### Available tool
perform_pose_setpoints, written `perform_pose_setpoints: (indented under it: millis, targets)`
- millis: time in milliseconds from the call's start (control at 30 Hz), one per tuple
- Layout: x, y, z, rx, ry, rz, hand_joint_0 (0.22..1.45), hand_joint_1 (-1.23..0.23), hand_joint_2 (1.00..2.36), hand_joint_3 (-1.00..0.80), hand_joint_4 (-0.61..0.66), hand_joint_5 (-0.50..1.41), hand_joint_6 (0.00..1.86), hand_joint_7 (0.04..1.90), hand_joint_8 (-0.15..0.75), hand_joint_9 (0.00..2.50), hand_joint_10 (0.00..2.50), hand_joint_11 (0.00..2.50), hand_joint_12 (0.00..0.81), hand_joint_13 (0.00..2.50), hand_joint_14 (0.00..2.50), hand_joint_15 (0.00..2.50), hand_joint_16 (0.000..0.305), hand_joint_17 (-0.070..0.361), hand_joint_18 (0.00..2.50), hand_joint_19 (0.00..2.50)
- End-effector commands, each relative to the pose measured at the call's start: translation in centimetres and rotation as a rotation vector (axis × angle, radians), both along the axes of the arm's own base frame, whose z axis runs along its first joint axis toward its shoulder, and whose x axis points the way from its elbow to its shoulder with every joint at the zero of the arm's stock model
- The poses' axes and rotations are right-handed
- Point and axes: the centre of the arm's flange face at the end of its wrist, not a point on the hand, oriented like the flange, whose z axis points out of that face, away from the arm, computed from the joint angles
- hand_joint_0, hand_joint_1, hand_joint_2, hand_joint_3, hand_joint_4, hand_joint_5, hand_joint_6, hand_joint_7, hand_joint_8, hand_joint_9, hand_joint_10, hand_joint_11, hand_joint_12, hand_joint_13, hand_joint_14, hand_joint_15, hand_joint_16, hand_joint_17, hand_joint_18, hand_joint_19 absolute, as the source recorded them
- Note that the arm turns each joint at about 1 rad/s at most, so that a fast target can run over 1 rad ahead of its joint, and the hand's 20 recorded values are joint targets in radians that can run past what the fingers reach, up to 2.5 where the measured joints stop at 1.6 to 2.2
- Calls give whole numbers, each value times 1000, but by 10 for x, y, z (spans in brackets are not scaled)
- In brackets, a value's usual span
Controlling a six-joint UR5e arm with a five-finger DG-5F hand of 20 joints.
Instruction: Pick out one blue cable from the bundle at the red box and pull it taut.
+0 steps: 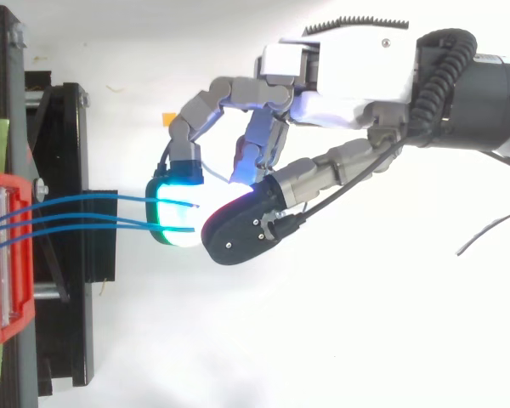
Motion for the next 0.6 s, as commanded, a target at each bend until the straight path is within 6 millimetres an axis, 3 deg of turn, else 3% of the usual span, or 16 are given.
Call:
perform_pose_setpoints:
  millis: [0, 300, 567]
  targets:
    - [-3, 0, 4, -15, 15, 1, 652, -797, 1015, -262, 1, -154, 943, 815, 298, 1229, 24, 909, 405, 1334, 23, 827, 40, 89, 903, 718]
    - [-12, -1, 18, -68, 47, -1, 708, -872, 1008, -401, -25, -164, 946, 805, 294, 1189, 25, 912, 409, 1320, 25, 820, 42, 95, 971, 707]
    - [-14, -1, 18, -69, 61, 0, 783, -952, 1000, -498, -49, -168, 956, 836, 290, 1188, 25, 915, 399, 1313, 26, 832, 44, 98, 1004, 690]
